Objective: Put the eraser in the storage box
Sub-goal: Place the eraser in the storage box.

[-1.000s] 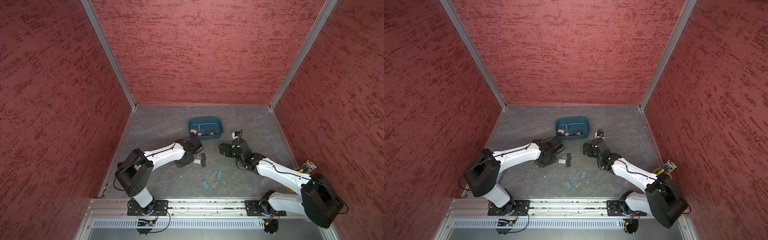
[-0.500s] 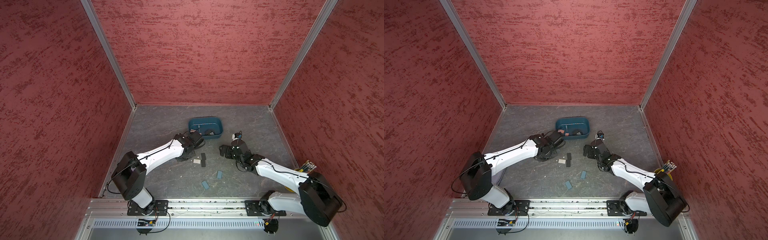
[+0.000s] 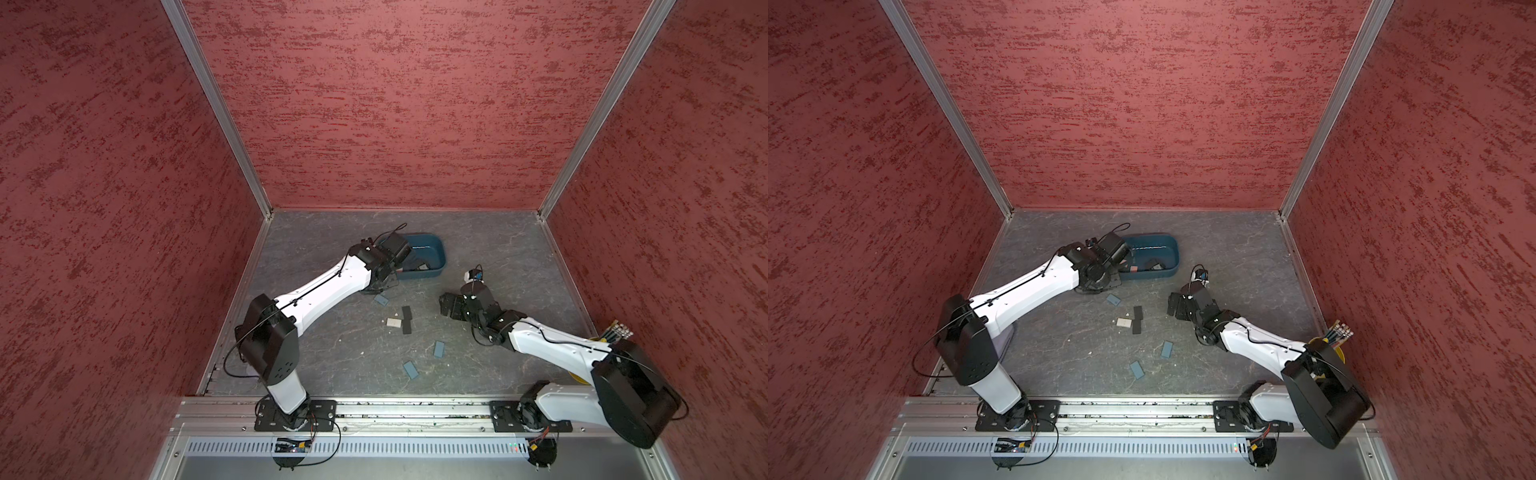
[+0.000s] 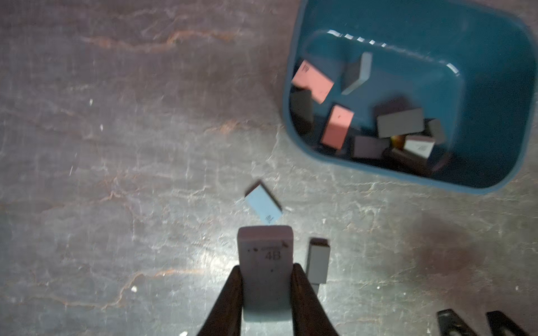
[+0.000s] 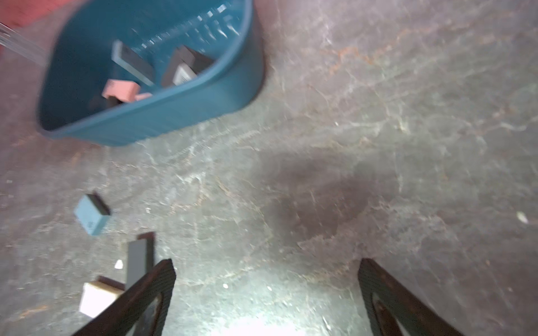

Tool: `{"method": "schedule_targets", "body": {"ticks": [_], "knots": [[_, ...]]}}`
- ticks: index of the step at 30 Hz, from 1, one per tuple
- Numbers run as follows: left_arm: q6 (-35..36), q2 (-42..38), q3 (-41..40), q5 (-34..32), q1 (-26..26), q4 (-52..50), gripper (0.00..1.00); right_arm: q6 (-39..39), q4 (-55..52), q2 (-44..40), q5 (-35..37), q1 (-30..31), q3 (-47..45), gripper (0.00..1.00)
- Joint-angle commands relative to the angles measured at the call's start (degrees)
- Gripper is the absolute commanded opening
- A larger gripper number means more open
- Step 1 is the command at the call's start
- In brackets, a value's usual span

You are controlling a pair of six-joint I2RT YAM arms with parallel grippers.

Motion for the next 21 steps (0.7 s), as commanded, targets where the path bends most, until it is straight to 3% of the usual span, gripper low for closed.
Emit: {"method": "schedule_targets", "body": {"ticks": [1, 5, 13, 21], "knots": [[6.73, 5.41, 7.15, 0.26, 1.51, -1.03, 0.29, 2.31, -3.89, 0.13, 3.62, 1.91, 0.01, 0.99], [8.75, 12.33, 15.74, 7.06, 4.49, -1.8, 0.29, 4.76, -6.35, -0.59, 4.36, 4.41, -0.06, 0.99], [13.61, 24.07, 30.22, 6.44, 7.04, -2.48, 0.29, 11.51, -11.28, -2.68, 7.5, 12.0, 0.87, 0.99], [17.04, 30.26, 35.03, 8.64, 8.2, -1.67, 0.31, 21.14, -16.53, -0.92, 11.03, 20.79, 1.74, 0.97]]}}
